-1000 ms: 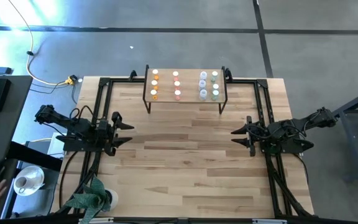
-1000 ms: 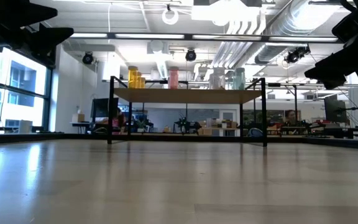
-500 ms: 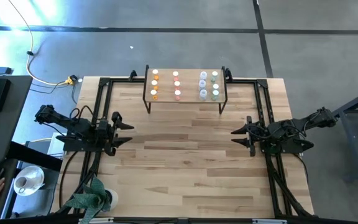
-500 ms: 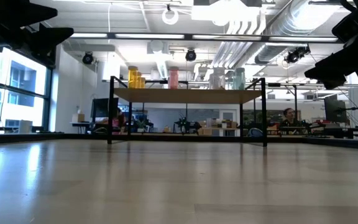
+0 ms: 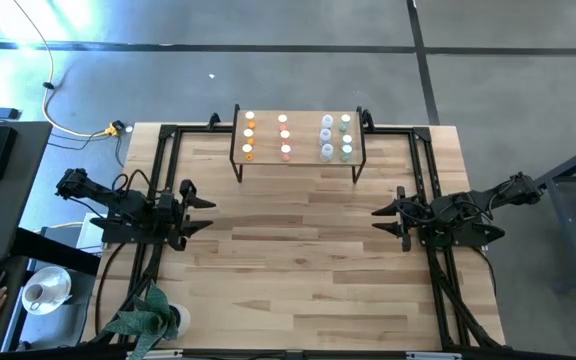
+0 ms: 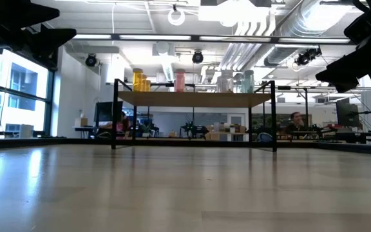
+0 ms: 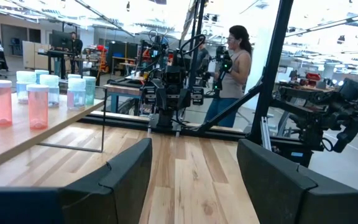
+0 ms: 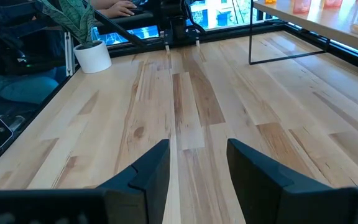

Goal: Pick and place medicine bottles onto shelf by color
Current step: Return to Home Position

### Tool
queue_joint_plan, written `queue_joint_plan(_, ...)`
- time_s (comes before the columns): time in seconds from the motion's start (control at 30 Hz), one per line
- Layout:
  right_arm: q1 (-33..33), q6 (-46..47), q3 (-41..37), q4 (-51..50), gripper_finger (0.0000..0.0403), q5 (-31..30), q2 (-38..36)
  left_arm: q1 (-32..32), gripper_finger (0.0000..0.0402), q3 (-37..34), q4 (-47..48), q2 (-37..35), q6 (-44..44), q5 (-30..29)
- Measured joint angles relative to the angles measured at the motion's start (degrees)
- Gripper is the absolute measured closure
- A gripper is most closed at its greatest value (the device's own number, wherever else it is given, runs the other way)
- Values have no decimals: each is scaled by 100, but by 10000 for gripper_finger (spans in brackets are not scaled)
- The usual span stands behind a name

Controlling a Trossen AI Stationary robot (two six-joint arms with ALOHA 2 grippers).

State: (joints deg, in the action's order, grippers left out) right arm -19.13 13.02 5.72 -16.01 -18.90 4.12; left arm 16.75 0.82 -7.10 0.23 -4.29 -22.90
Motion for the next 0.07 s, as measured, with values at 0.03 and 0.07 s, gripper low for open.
queue_joint_plan(0.03, 1, 0, 0, 0, 254, 0, 0, 0, 177, 0, -2, 0, 0, 0)
queue_joint_plan(0.07, -1, 0, 0, 0, 254, 0, 0, 0, 177, 0, -1, 0, 0, 0)
